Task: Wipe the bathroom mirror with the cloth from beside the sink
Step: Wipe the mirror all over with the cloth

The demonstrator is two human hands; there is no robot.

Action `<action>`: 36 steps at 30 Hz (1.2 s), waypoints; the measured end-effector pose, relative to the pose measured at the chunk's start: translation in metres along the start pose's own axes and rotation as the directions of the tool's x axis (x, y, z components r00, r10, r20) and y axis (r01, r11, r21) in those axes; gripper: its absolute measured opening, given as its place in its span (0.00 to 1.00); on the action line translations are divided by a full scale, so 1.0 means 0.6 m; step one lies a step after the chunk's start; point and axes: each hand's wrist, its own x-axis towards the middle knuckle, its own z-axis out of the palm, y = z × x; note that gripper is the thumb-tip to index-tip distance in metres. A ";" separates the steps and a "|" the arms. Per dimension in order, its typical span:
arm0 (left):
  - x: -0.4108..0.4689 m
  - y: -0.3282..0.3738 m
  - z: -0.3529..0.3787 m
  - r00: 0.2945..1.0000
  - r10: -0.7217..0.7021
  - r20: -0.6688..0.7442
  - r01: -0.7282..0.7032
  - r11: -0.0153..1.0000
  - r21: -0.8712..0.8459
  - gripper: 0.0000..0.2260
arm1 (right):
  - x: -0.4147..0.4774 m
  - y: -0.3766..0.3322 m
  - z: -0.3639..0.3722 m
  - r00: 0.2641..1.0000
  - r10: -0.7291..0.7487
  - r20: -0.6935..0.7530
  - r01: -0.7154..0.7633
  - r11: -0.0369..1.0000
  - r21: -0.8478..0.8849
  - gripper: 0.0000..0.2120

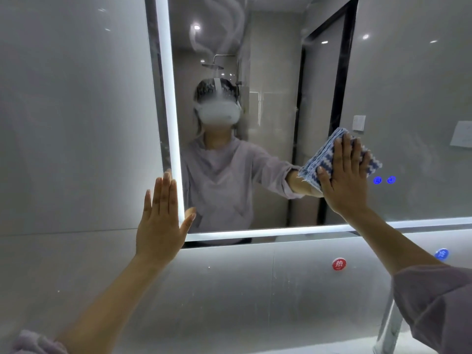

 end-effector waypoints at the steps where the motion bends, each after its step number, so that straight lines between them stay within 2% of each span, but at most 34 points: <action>1: 0.009 0.001 -0.006 1.000 0.010 -0.015 -0.010 1.000 0.000 0.37 | 0.005 -0.005 0.000 1.000 -0.006 0.000 0.006 1.000 0.002 0.33; 12: 0.066 0.031 -0.026 0.996 0.003 -0.093 -0.005 1.000 -0.023 0.37 | 0.072 -0.114 0.000 0.987 -0.144 -0.072 0.142 0.989 -0.032 0.34; 19: 0.011 0.026 0.024 0.999 -0.022 -0.036 0.019 0.998 -0.064 0.35 | 0.098 -0.224 -0.005 0.948 -0.300 -0.106 0.299 0.954 -0.031 0.33; 27: 0.015 0.022 0.047 0.999 -0.049 -0.018 0.046 0.988 -0.148 0.35 | 0.105 -0.382 0.008 0.856 -0.513 -0.070 0.509 0.858 -0.064 0.32; 33: 0.021 0.021 0.049 0.997 -0.072 0.038 0.077 0.984 -0.158 0.35 | 0.105 -0.483 0.020 0.803 -0.591 -0.070 0.586 0.806 -0.086 0.32; 36: 0.020 0.023 0.051 0.995 -0.100 0.014 0.101 0.975 -0.200 0.34 | 0.111 -0.501 0.021 0.774 -0.631 -0.043 0.623 0.772 -0.125 0.32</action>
